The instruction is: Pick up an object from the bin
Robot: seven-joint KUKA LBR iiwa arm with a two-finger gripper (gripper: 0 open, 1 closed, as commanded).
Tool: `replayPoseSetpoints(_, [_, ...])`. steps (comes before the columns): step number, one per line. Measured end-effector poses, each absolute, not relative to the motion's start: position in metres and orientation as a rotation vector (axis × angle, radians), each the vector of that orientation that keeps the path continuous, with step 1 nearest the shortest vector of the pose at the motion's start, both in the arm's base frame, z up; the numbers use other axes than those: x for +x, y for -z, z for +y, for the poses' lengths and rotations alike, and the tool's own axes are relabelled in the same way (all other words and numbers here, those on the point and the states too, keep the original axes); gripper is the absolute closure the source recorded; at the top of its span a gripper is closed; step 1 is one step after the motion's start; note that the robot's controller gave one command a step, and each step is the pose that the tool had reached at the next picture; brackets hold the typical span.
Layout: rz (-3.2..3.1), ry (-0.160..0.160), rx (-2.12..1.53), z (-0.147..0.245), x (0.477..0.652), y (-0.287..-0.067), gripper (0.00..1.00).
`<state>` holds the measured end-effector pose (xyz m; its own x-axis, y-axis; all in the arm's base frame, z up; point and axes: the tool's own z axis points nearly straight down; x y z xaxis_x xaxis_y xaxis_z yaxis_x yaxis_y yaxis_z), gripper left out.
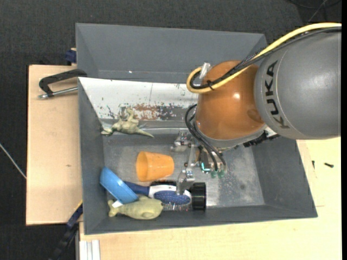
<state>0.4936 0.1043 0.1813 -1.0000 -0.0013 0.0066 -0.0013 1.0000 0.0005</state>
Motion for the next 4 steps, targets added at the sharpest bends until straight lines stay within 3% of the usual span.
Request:
replayPoseSetpoints(1, [-3.15, 0.006, -0.021, 0.11, 0.498, -0.119, 0.0])
replayPoseSetpoints(2, [-3.141, 0.011, -0.108, 0.103, 0.501, -0.096, 0.0])
replayPoseSetpoints(3, [-3.13, 0.006, -0.111, 0.101, 0.499, -0.094, 1.0])
replayPoseSetpoints(4, [-3.15, 0.006, -0.134, 0.105, 0.508, -0.232, 1.0])
